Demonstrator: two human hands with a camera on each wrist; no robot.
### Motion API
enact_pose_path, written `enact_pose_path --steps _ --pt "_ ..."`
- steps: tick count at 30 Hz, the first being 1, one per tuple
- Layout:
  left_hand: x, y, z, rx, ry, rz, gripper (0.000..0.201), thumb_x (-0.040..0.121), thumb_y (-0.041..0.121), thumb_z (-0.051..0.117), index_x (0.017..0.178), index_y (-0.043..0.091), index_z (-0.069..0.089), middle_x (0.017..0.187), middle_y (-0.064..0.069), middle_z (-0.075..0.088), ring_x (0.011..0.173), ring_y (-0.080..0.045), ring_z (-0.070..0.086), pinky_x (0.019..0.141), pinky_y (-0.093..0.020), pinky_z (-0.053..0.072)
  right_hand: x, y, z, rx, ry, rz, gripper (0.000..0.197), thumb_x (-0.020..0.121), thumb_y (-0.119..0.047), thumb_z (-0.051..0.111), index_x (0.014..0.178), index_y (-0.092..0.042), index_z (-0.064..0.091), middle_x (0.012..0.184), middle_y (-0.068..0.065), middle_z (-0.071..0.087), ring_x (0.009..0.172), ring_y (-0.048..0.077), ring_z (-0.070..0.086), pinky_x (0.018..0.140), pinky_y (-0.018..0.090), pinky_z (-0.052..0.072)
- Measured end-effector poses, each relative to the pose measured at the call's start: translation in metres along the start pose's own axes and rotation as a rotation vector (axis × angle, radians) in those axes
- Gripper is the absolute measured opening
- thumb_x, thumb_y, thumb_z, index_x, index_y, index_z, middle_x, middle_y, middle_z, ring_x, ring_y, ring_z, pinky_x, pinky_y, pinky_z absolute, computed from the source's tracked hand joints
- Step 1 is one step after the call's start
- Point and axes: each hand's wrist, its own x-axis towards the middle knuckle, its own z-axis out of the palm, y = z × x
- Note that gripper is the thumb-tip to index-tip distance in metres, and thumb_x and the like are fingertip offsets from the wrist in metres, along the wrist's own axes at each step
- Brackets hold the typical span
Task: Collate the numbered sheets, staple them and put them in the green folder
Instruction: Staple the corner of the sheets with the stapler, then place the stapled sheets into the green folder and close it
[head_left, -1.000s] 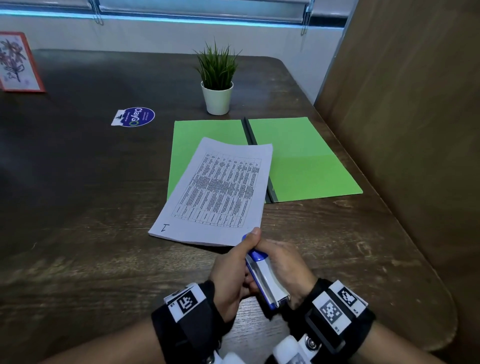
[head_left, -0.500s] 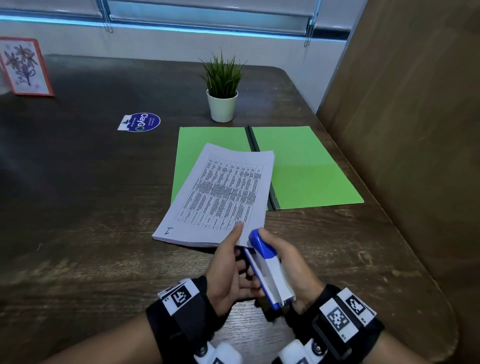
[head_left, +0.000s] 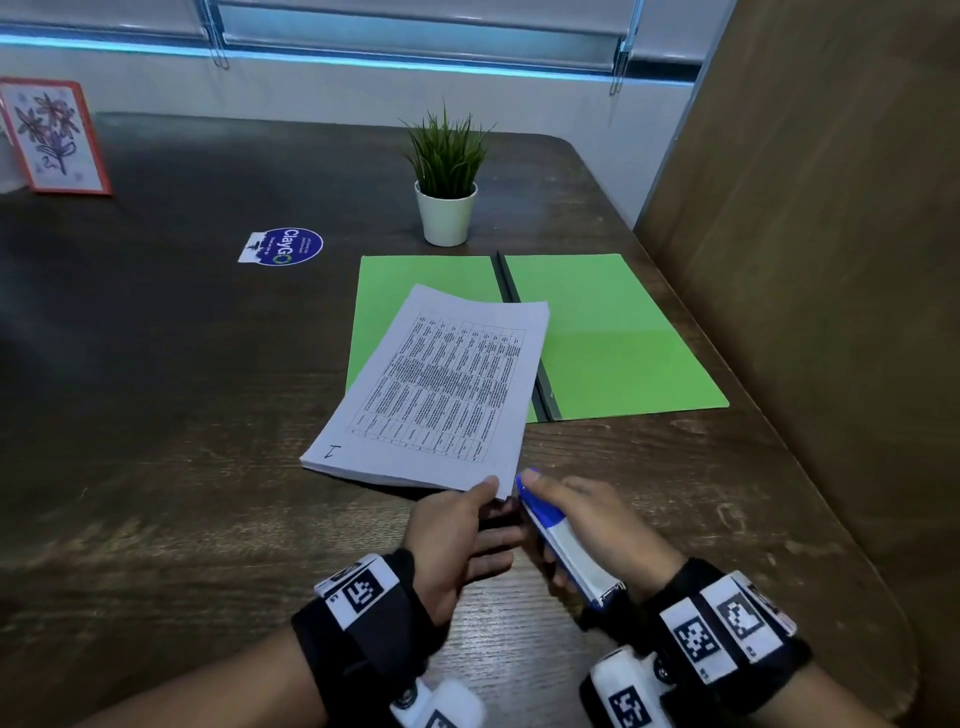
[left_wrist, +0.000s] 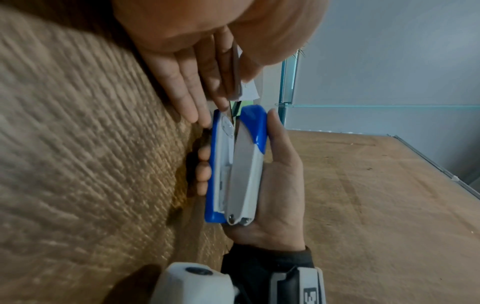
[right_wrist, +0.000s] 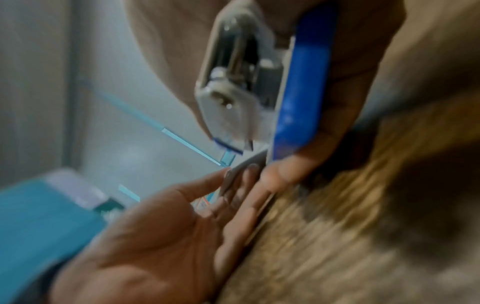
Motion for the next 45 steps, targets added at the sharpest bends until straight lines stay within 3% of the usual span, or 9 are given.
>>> enact_pose_path --steps 3,8,16,21,26,31,39,42,45 --pt "0.002 0.0 -0.003 0.036 -0.008 0.009 0.024 0.098 0.028 0.061 0.111 0.009 0.07 0.109 -0.012 0.076 0.089 -0.025 0.075 0.063 -0.03 0.057 0.002 0.001 -0.002 -0.346 0.079 -0.123 0.06 0.077 -0.075 0.058 0.075 -0.016 0.059 0.063 0.0 0.061 0.056 0.021 0.058 0.059 0.036 0.047" --pt "0.004 0.026 -0.006 0.123 0.14 0.222 0.017 0.097 0.018 0.06 0.086 0.005 0.058 0.079 -0.014 0.072 0.056 -0.026 0.064 0.049 -0.029 0.046 -0.008 -0.008 -0.01 -0.798 0.192 -0.221 0.054 0.08 -0.075 0.053 0.07 -0.023 0.047 0.065 -0.006 0.052 0.058 0.011 0.048 0.053 0.03 0.031" --pt "0.014 0.161 -0.02 0.601 0.28 0.648 0.022 0.093 0.016 0.049 0.072 0.011 0.046 0.078 -0.016 0.059 0.059 -0.029 0.074 0.063 -0.054 0.056 -0.002 -0.01 -0.008 -1.242 0.121 -0.192 0.071 0.062 -0.091 0.045 0.096 -0.03 0.051 0.086 -0.007 0.061 0.08 0.016 0.06 0.074 0.032 0.049" --pt "-0.003 0.246 -0.012 0.98 0.396 0.702 0.028 0.092 0.016 0.043 0.082 0.004 0.067 0.073 -0.013 0.075 0.06 -0.024 0.074 0.068 -0.039 0.063 -0.001 -0.026 -0.009 -1.344 0.069 -0.127 0.075 0.068 -0.092 0.041 0.102 -0.026 0.055 0.091 -0.003 0.063 0.085 0.018 0.061 0.079 0.034 0.051" --pt "-0.026 0.292 0.001 1.217 0.573 0.978 0.027 0.091 0.028 0.04 0.084 0.004 0.052 0.093 -0.019 0.06 0.082 -0.034 0.053 0.077 -0.038 0.048 -0.004 -0.067 -0.015 -1.076 0.17 -0.246 0.07 0.081 -0.075 0.053 0.133 -0.029 0.053 0.124 -0.002 0.064 0.11 0.02 0.061 0.095 0.04 0.05" --pt "-0.053 0.314 0.015 1.314 0.502 1.203 0.011 0.094 0.019 0.043 0.086 0.012 0.043 0.084 -0.013 0.05 0.078 -0.032 0.045 0.068 -0.035 0.034 0.006 -0.126 -0.03 -0.775 0.308 -0.463 0.062 0.085 -0.062 0.062 0.131 -0.023 0.055 0.116 0.0 0.067 0.1 0.016 0.064 0.092 0.041 0.054" --pt "-0.069 0.307 0.004 1.278 0.233 1.473 0.013 0.101 0.015 0.049 0.094 0.006 0.054 0.08 -0.008 0.055 0.072 -0.025 0.046 0.058 -0.026 0.029 0.059 -0.167 -0.057 -0.187 0.349 -0.522 0.103 0.05 -0.046 0.095 0.134 -0.018 0.043 0.127 -0.005 0.061 0.114 0.01 0.06 0.099 0.034 0.05" --pt "-0.067 0.299 -0.004 1.215 0.207 1.505 0.015 0.102 0.017 0.049 0.091 0.007 0.052 0.072 -0.002 0.051 0.061 -0.017 0.037 0.057 -0.01 0.033 0.061 -0.155 -0.052 0.078 0.173 -0.496 0.048 0.075 -0.008 0.082 0.119 -0.008 0.062 0.105 -0.001 0.072 0.087 0.004 0.071 0.076 0.02 0.056" --pt "-0.062 0.293 -0.015 1.146 0.193 1.509 0.01 0.102 0.019 0.051 0.094 0.013 0.054 0.077 0.0 0.057 0.066 -0.011 0.043 0.059 -0.019 0.032 0.06 -0.143 -0.048 0.216 0.09 -0.464 0.021 0.086 -0.002 0.069 0.107 -0.004 0.069 0.105 0.009 0.074 0.095 0.023 0.068 0.088 0.035 0.054"
